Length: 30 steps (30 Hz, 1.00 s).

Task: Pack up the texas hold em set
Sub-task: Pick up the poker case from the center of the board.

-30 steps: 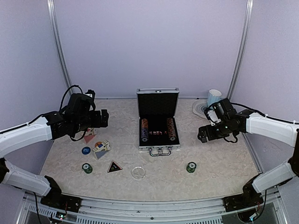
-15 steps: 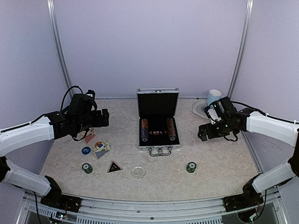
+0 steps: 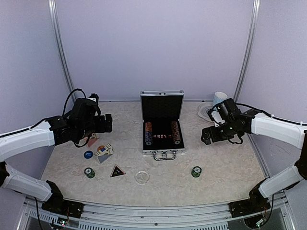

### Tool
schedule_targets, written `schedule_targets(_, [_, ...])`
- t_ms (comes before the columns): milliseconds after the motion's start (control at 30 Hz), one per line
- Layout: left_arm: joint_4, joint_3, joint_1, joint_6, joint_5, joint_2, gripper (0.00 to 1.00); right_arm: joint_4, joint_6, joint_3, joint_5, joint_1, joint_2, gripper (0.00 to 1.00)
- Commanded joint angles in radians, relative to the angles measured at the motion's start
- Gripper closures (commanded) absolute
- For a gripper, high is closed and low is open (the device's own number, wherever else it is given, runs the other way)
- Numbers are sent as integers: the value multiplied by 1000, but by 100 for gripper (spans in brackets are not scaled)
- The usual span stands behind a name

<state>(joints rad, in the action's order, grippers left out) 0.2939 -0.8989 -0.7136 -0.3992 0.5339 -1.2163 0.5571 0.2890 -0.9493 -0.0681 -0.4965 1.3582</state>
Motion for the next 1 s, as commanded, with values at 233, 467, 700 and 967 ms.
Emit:
schedule_targets(233, [126, -66, -11, -34, 29, -27, 1, 19, 4, 1, -3, -36, -69, 1])
schedule_targets(467, [181, -29, -30, -67, -2, -27, 1, 71, -29, -65, -61, -127, 7, 1])
schedule_targets(700, [202, -30, -47, -63, 16, -56, 1, 59, -38, -68, -47, -198, 48, 1])
schedule_targets(967, [187, -68, -49, -29, -14, -76, 1, -3, -7, -29, -87, -196, 6, 1])
